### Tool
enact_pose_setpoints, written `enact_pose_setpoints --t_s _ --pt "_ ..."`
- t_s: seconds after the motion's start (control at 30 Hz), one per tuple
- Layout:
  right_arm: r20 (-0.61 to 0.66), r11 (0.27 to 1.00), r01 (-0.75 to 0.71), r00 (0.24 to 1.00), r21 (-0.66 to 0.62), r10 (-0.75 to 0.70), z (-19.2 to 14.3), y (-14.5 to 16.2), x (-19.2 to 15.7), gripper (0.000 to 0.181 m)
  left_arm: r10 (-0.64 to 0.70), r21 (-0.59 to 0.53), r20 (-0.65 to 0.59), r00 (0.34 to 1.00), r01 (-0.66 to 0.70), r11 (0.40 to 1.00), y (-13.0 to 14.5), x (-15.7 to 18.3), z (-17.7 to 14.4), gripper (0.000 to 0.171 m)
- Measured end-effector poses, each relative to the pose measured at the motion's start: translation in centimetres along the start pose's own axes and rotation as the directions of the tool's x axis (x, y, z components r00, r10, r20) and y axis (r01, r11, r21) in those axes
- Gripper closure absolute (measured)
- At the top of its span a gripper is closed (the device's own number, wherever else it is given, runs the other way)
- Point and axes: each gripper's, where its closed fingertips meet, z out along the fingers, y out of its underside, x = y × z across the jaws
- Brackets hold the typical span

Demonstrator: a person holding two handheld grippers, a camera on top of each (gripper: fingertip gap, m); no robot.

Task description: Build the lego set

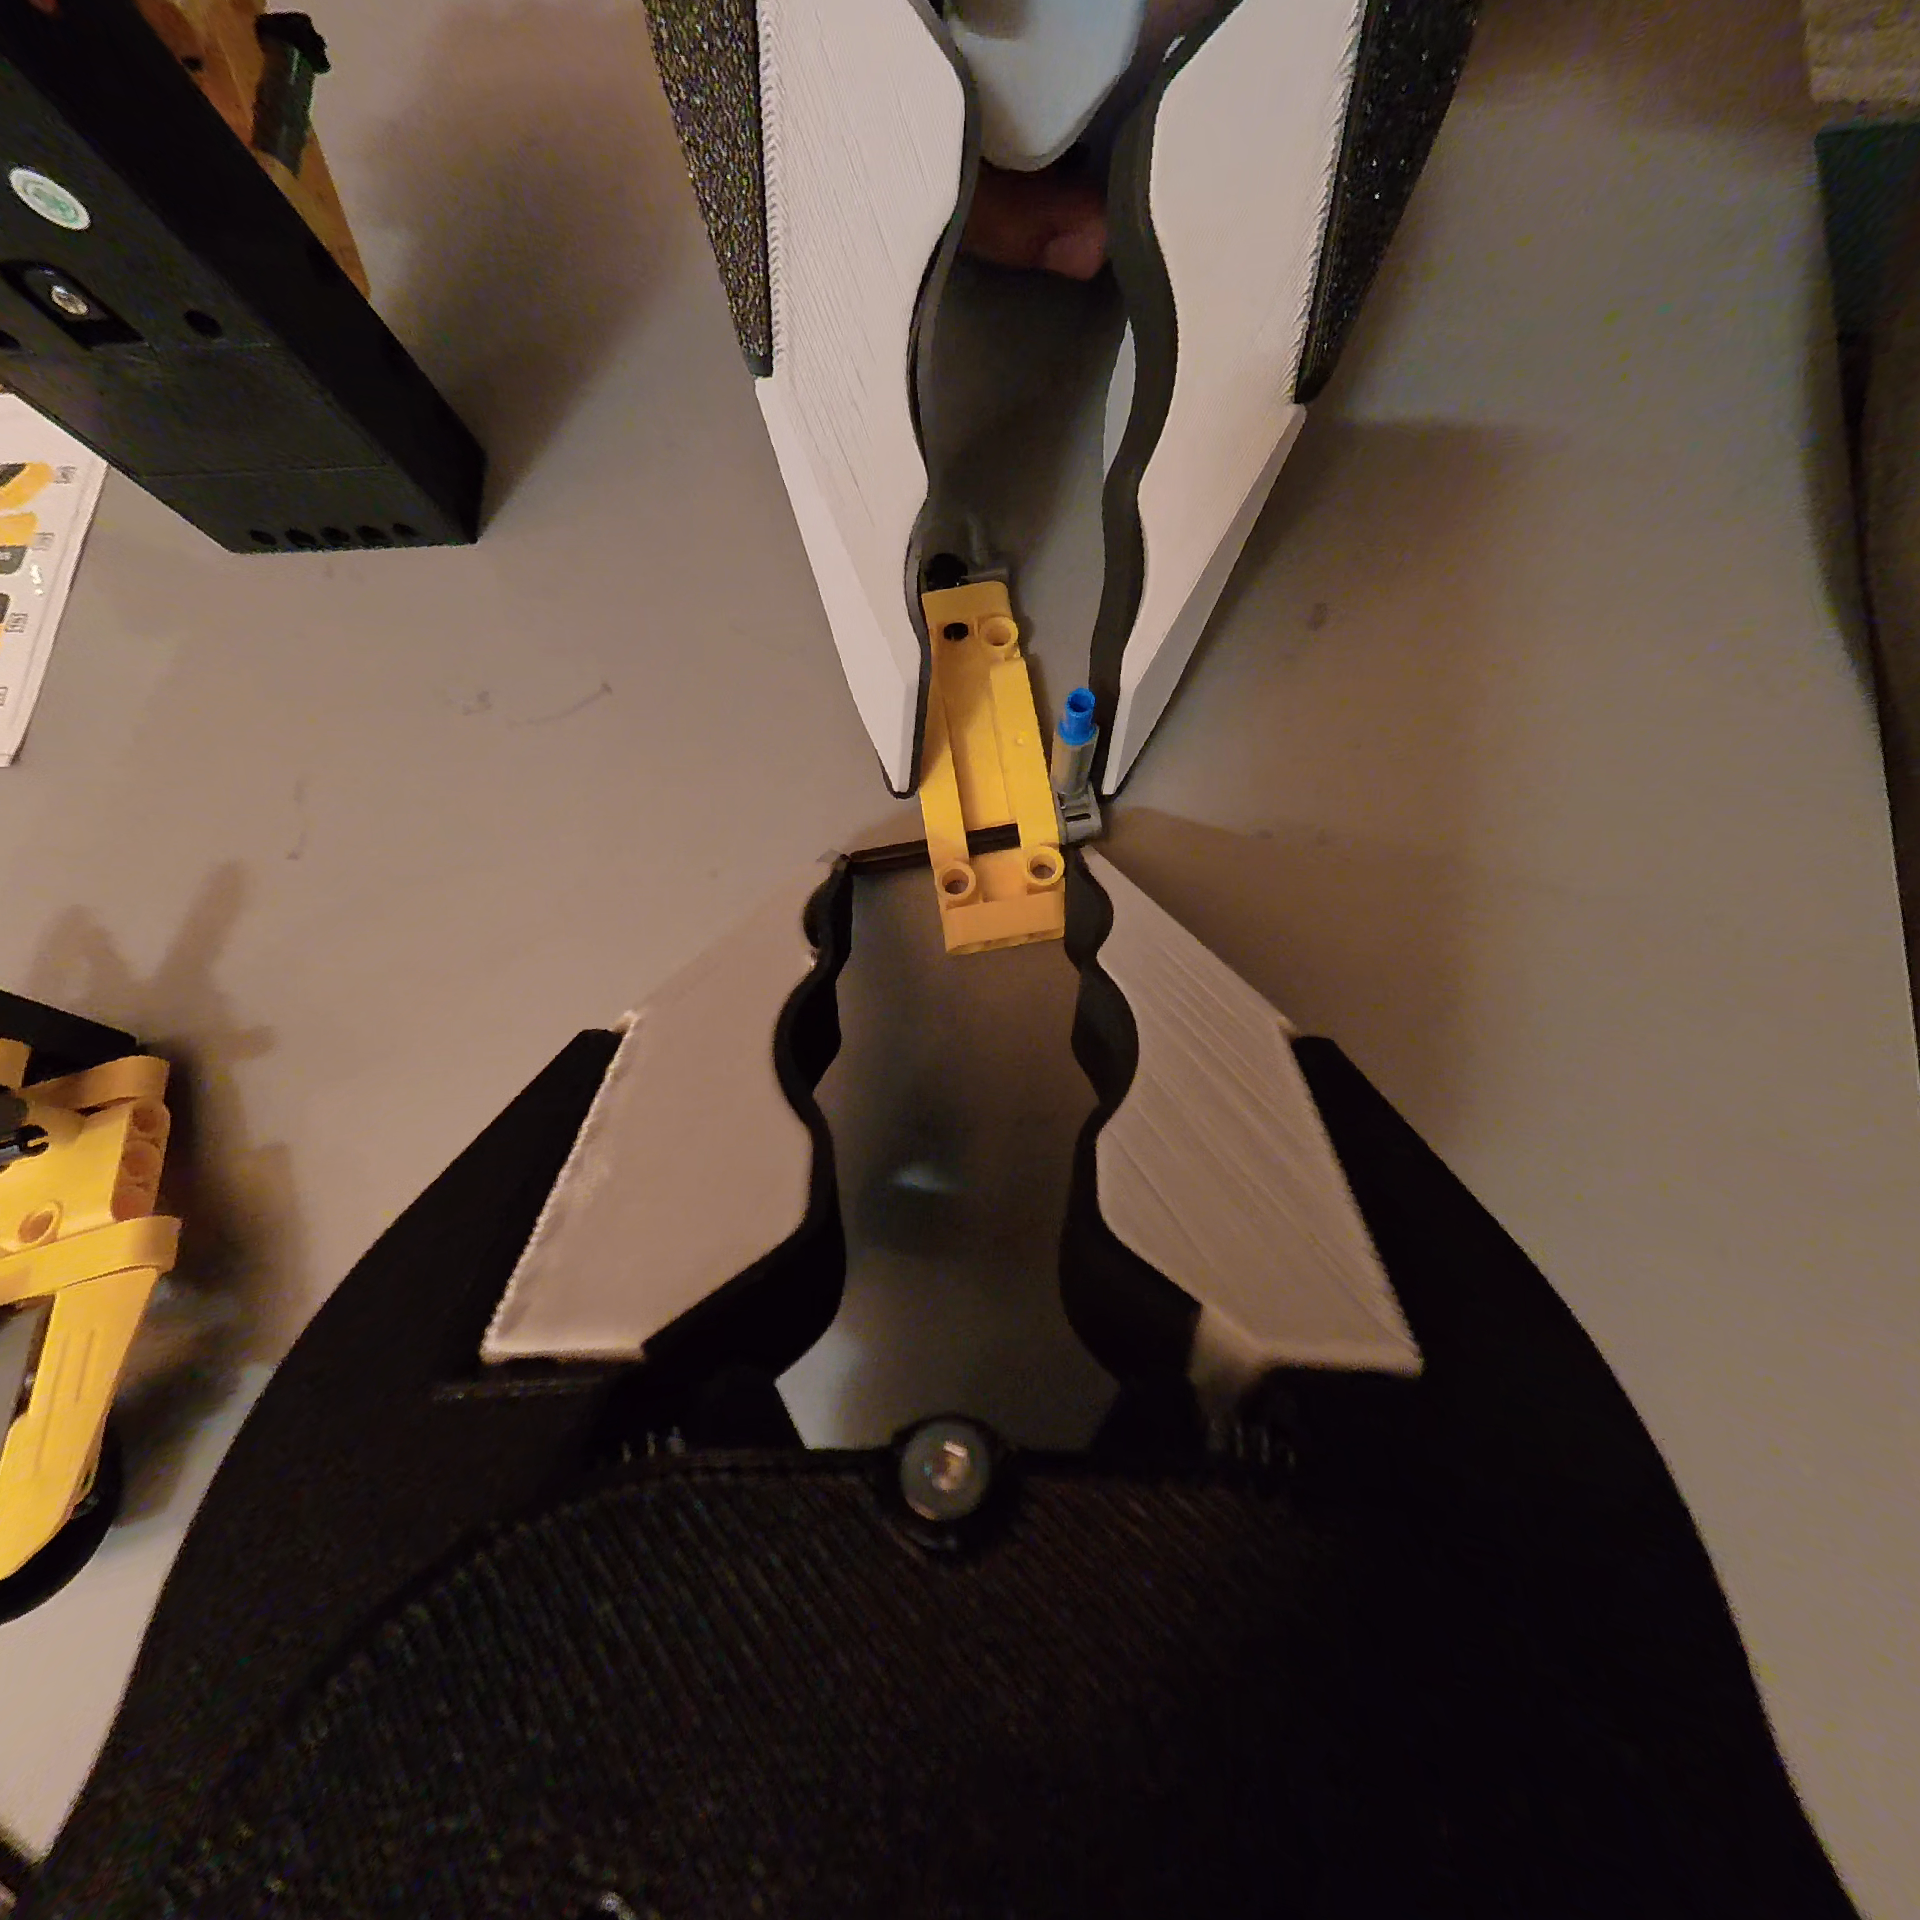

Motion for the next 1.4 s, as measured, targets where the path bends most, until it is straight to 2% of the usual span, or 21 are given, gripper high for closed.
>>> enact_pose_setpoints --t_s 0.93,0.97,1.0,1.27,1.4 --pt "0.028 0.999 -0.037 0.999 -0.003 0.037 0.02 0.0 -0.01 0.149 0.058 0.014 0.038 0.998 -0.059 0.998 -0.22 0.15 -0.03 0.137" --pt "0.027 0.999 -0.038 0.999 -0.004 0.038 0.03 0.01 0.02 0.149 0.062 0.015 0.039 0.997 -0.063 0.998 -0.23 0.19 -0.04 0.138" --pt "0.024 0.999 -0.04 0.999 -0.004 0.04 0.06 0.02 0.07 0.15 0.08 0.019 0.022 0.997 -0.08 0.997 -0.34 0.64 -0.01 0.151" --pt "0.02 0.999 -0.042 0.999 -0.004 0.042 0.03 0.02 0.14 0.15 0.02 0.018 -0.001 1.0 -0.02 1.0 -0.44 0.51 0.09 0.151" --pt "0.014 0.999 -0.039 0.999 -0.004 0.039 0.03 0.0 0.17 0.149 0.038 0.026 0.035 0.999 -0.038 0.999 -0.53 0.28 0.01 0.146"
